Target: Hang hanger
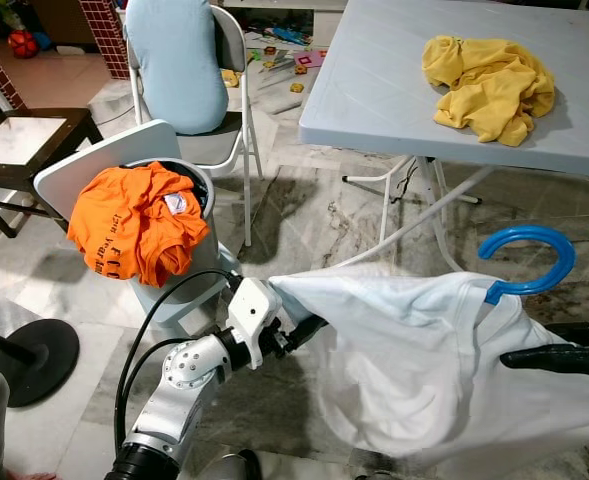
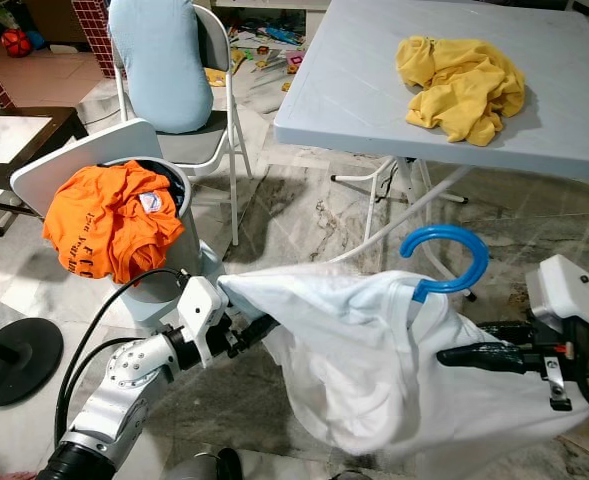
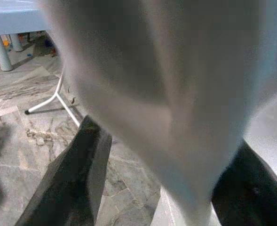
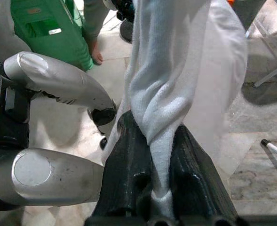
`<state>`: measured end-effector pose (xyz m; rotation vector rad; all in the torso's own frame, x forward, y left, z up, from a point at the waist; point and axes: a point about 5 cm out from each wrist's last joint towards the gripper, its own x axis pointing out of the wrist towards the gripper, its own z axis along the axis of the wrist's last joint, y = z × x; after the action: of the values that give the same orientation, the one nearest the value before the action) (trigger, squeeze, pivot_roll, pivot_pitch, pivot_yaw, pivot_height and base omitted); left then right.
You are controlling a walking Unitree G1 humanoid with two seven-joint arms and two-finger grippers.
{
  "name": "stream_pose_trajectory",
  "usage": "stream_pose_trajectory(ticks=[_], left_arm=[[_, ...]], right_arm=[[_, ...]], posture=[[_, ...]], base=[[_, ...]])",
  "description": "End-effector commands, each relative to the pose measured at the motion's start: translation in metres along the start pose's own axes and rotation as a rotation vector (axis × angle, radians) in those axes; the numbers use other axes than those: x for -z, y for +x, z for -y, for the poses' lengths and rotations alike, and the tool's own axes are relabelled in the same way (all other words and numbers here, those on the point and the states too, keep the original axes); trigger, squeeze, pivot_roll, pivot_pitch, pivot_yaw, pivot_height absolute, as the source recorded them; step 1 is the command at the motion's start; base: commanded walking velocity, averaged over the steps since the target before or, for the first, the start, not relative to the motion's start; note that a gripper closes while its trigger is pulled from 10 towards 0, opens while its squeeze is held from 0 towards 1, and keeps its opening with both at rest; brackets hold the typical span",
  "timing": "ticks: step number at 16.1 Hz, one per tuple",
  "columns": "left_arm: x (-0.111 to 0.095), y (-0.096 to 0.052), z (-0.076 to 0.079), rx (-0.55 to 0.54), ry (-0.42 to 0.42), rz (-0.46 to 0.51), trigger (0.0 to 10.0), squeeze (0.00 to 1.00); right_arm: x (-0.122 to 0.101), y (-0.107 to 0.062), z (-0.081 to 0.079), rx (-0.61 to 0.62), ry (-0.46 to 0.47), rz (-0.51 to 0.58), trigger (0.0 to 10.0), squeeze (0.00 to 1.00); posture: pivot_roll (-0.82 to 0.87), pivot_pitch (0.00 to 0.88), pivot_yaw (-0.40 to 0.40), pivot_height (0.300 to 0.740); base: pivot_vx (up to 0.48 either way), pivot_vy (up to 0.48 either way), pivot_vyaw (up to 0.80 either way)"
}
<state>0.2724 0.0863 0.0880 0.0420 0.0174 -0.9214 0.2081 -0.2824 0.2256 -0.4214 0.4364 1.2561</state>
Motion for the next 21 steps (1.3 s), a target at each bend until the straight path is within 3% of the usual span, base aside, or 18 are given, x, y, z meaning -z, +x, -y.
stream_pose_trajectory(ticks=[1, 11, 18, 21], left_arm=[[-0.006, -0.002, -0.004, -0.001, 0.014, 0.013, 0.0, 0.0], [-0.016, 0.009, 0.005, 0.027, -0.032, 0.076, 0.0, 0.0], [-0.022, 0.003, 0.006, 0.059, -0.026, 0.07, 0.0, 0.0], [-0.029, -0.002, 0.014, 0.123, -0.034, 0.062, 0.0, 0.0]], right_arm=[[-0.007, -0.002, -0.002, -0.017, -0.04, 0.002, 10.0, 0.0], [-0.004, 0.005, -0.004, -0.02, -0.04, -0.006, 10.0, 0.0], [0.002, 0.007, -0.001, -0.005, -0.043, -0.033, 10.0, 0.0], [0.013, 0.009, 0.009, 0.055, -0.075, -0.103, 10.0, 0.0]], posture=[[-0.12, 0.149, 0.039, 0.74], [-0.12, 0.149, 0.038, 0.74], [-0.11, 0.149, 0.035, 0.74], [-0.1, 0.148, 0.033, 0.74]], base=[[0.0, 0.0, 0.0], [0.0, 0.0, 0.0], [0.0, 0.0, 0.0], [0.0, 0.0, 0.0]])
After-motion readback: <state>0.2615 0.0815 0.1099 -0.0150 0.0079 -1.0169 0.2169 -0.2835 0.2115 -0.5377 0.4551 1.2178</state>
